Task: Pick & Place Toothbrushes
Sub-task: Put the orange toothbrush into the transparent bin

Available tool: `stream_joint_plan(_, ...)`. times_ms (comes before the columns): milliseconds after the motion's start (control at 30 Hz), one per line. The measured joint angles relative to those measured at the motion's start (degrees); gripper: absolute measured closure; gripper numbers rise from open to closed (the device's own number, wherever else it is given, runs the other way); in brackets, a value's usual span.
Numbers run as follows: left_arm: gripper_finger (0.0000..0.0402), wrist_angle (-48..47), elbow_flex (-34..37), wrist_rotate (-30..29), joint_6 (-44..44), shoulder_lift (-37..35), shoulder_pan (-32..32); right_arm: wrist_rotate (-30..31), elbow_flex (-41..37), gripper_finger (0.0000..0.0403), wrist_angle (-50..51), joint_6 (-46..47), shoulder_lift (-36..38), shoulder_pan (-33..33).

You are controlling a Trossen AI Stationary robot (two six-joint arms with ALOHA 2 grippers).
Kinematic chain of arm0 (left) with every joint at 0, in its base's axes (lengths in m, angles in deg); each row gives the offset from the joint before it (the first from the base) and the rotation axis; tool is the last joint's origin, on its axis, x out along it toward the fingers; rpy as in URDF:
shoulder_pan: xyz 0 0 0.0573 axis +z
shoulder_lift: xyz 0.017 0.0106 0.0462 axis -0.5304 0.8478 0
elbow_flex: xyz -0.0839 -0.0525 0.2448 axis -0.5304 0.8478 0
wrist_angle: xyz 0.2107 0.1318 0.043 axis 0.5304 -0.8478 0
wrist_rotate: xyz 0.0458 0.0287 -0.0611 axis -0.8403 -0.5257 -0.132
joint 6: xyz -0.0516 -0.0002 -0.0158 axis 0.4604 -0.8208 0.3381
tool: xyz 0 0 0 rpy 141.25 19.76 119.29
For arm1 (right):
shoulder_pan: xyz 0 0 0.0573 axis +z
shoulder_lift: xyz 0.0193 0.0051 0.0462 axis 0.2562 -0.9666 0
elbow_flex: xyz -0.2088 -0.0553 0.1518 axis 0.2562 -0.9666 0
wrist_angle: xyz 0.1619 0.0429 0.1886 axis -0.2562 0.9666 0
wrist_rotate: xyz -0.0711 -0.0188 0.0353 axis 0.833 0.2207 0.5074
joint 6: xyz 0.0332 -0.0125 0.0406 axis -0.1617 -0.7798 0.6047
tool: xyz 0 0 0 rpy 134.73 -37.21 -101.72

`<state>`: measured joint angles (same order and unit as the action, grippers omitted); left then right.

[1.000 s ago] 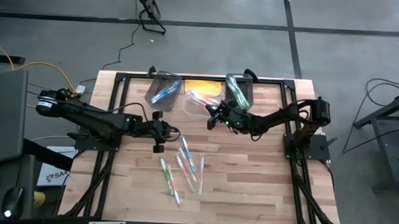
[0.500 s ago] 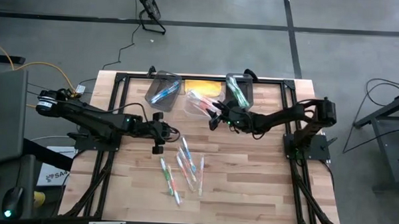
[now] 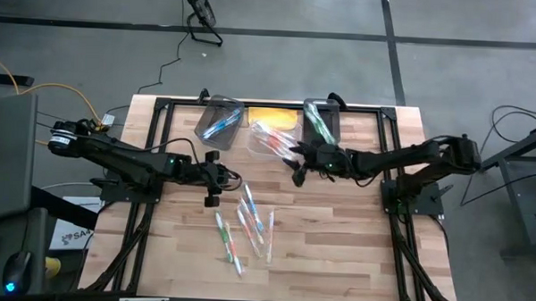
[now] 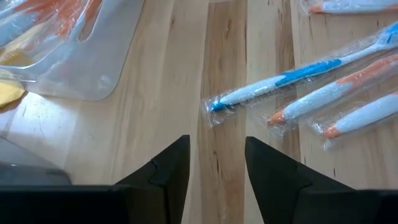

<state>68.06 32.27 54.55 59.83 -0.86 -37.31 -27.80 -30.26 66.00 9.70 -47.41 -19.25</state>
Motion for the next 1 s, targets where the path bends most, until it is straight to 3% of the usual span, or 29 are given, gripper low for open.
stream_joint_plan(400, 0.0254, 0.01, 0.0, 0.11, 0.02, 0.0, 0.0, 1.05, 0.01, 0.0188, 6.34, -7.15, -2.5, 4.46)
stream_joint_plan(733, 0.0254, -0.02, 0.0, 0.11, 0.0, 0.0, 0.0, 11.92, 0.02, 0.0188, 4.17, -13.75, -9.12, 4.41)
stream_joint_plan(1000, 0.0254, 0.0, 0.0, 0.09, -0.2, 0.0, 0.0, 17.49, 0.02, 0.0194, 1.16, -16.75, -9.88, 4.4)
